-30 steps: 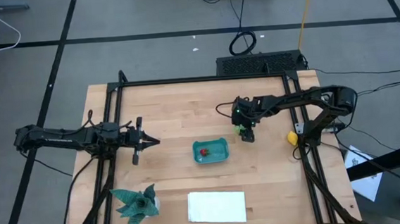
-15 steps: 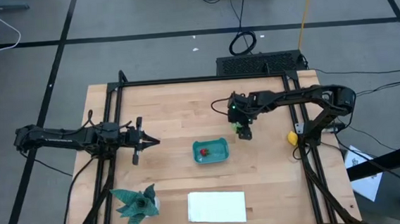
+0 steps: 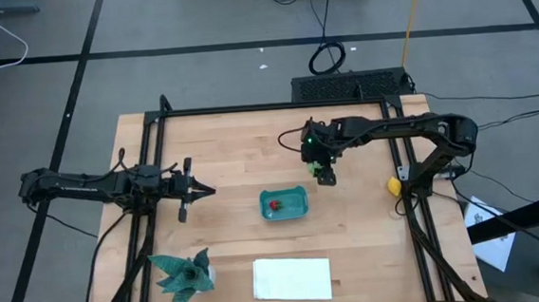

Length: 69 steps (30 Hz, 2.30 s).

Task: Pick and placing Produce into tupperware
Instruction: Put the green cabbage into the blue bin

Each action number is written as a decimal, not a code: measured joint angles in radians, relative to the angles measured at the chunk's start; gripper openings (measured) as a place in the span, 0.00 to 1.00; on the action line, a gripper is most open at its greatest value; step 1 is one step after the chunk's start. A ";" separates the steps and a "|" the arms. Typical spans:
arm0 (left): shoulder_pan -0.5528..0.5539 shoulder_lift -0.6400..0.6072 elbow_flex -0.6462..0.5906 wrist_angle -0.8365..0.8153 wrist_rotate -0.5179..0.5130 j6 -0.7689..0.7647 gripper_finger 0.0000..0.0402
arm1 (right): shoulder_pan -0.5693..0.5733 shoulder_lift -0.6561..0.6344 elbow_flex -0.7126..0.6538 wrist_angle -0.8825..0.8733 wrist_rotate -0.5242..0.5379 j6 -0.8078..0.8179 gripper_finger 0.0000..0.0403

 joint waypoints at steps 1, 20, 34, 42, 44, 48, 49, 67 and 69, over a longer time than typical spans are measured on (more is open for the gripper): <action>0.000 0.000 0.000 0.000 0.000 0.000 0.06 | 0.005 0.000 0.017 -0.011 0.000 0.000 0.58; 0.000 0.000 0.000 0.000 0.000 -0.005 0.06 | 0.055 -0.009 0.225 -0.122 -0.001 -0.004 0.58; 0.000 0.000 0.000 0.001 -0.008 -0.005 0.06 | 0.108 -0.146 0.225 -0.081 -0.007 0.029 0.58; 0.000 0.000 0.000 0.000 -0.008 -0.005 0.06 | 0.123 -0.239 0.224 0.034 -0.090 0.071 0.58; 0.000 0.000 0.000 0.000 -0.008 -0.005 0.06 | 0.123 -0.265 0.224 0.048 -0.114 0.076 0.58; 0.000 0.000 0.000 -0.001 -0.008 -0.005 0.06 | 0.128 -0.314 0.224 0.051 -0.115 0.083 0.58; 0.000 0.000 0.000 -0.002 -0.008 -0.005 0.06 | 0.130 -0.328 0.224 0.050 -0.115 0.083 0.58; -0.001 0.000 0.000 -0.037 -0.043 -0.055 0.06 | 0.196 -0.406 0.224 0.041 -0.110 0.132 0.58; -0.001 0.000 0.000 -0.051 0.043 -0.064 0.06 | 0.195 -0.406 0.224 0.041 -0.110 0.135 0.58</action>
